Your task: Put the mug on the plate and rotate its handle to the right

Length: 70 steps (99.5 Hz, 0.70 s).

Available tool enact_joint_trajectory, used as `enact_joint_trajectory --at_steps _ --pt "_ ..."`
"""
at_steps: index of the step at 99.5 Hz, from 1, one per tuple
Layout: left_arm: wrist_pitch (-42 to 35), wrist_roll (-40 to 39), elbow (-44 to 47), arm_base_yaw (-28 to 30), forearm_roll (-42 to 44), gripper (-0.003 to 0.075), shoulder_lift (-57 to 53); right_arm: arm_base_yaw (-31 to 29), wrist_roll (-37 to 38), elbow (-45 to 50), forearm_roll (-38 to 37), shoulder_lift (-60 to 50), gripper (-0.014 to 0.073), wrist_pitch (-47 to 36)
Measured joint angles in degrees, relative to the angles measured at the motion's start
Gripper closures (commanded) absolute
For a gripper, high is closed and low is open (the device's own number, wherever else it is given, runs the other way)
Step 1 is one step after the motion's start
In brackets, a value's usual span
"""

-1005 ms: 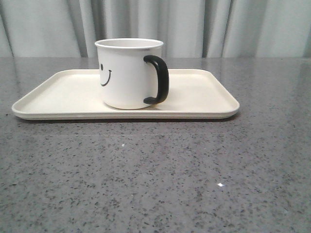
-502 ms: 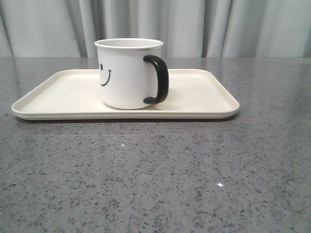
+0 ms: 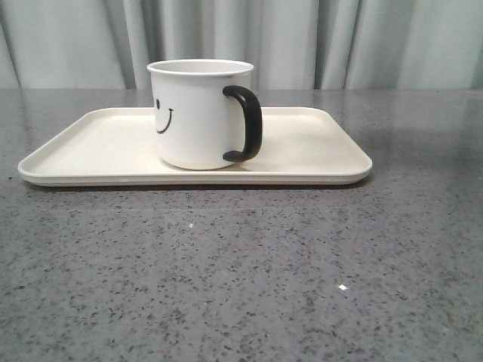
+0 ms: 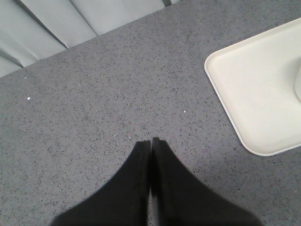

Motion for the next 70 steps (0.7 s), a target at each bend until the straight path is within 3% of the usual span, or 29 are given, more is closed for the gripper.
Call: enact_joint_trajectory --at_steps 32,70 --pt "0.0 0.0 0.0 0.0 -0.4 0.0740 0.0 5.5 0.0 -0.1 0.6 7.5 0.0223 0.2" --pt "0.0 0.0 0.0 0.0 -0.7 0.0740 0.0 6.2 0.0 -0.1 3.0 12.1 0.0223 -2.2"
